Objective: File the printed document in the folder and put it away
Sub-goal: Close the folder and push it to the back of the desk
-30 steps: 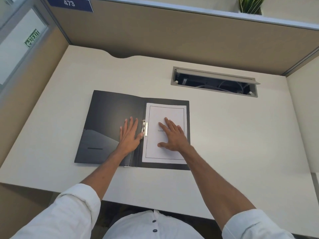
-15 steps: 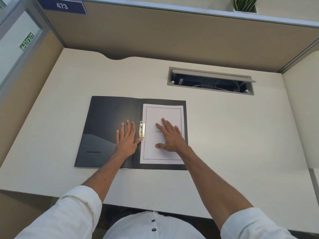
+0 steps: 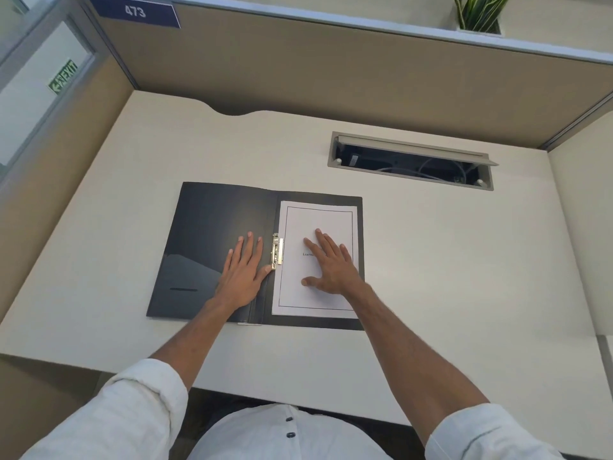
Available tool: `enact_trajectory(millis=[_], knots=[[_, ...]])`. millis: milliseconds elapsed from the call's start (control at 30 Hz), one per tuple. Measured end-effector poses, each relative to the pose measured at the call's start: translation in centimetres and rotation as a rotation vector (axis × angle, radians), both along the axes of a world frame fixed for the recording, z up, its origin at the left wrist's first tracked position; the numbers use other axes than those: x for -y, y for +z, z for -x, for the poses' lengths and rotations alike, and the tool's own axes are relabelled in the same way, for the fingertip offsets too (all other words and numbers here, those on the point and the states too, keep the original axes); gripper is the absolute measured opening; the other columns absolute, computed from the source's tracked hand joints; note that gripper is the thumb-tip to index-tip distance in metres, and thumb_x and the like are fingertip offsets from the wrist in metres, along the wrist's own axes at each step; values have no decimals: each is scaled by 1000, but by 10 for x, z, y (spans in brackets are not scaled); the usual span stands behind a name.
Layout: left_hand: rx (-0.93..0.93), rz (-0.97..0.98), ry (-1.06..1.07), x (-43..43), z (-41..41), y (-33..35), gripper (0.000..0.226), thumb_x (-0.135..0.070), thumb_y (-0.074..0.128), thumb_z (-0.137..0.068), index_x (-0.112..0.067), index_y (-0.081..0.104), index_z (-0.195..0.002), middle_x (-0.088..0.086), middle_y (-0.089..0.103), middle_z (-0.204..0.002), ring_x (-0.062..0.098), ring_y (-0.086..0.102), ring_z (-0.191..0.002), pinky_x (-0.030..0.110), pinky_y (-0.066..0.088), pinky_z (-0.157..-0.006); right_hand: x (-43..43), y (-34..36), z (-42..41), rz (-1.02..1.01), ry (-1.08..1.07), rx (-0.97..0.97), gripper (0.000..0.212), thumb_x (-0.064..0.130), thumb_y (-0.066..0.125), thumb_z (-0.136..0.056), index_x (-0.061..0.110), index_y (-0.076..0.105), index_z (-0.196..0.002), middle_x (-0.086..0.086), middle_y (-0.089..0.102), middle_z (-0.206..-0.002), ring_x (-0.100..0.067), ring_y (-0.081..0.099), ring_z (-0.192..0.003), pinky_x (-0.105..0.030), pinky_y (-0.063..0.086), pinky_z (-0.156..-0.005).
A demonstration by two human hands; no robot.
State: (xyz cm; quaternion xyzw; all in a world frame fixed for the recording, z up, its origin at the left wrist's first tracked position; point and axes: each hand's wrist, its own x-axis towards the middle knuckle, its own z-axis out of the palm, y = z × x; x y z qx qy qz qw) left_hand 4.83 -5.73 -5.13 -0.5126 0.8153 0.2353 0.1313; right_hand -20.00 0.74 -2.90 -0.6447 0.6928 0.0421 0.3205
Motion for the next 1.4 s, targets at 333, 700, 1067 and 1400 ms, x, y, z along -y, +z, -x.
enact_trajectory(millis=[333, 700, 1067, 1400], knots=[[-47, 258, 320, 29, -74, 20, 71, -35, 43, -117, -15, 12, -177, 11, -2, -186, 31, -1, -175, 54, 4, -141, 2, 4, -27, 158, -104, 42, 81, 46, 60, -109, 30, 18, -176, 4, 4, -186, -20, 6, -174, -52, 3, -141], [-232, 175, 786, 42, -125, 32, 65, -18, 54, -110, -15, 28, -169, 23, 53, -160, 48, 53, -145, 59, 47, -117, 26, 10, -115, 306, -8, 172, 59, 19, 57, -108, 19, 45, -165, 3, 39, -175, -20, 35, -164, -40, 26, -135], [-427, 371, 723, 48, -139, 72, 42, -7, 56, -105, -19, 67, -143, 7, 68, -135, 38, 73, -109, 48, 57, -101, 26, 19, -155, 257, -30, 313, 57, 15, 61, -107, 20, 49, -163, 5, 43, -173, -22, 45, -158, -42, 43, -129], [-837, 257, 442, 36, -118, 130, 36, -17, 56, -115, -27, 72, -145, -13, 76, -134, -3, 78, -105, 22, 68, -88, 20, 50, -142, 427, -420, 688, 29, 9, 63, -104, 15, 81, -126, 3, 82, -125, -16, 77, -113, -41, 61, -108]])
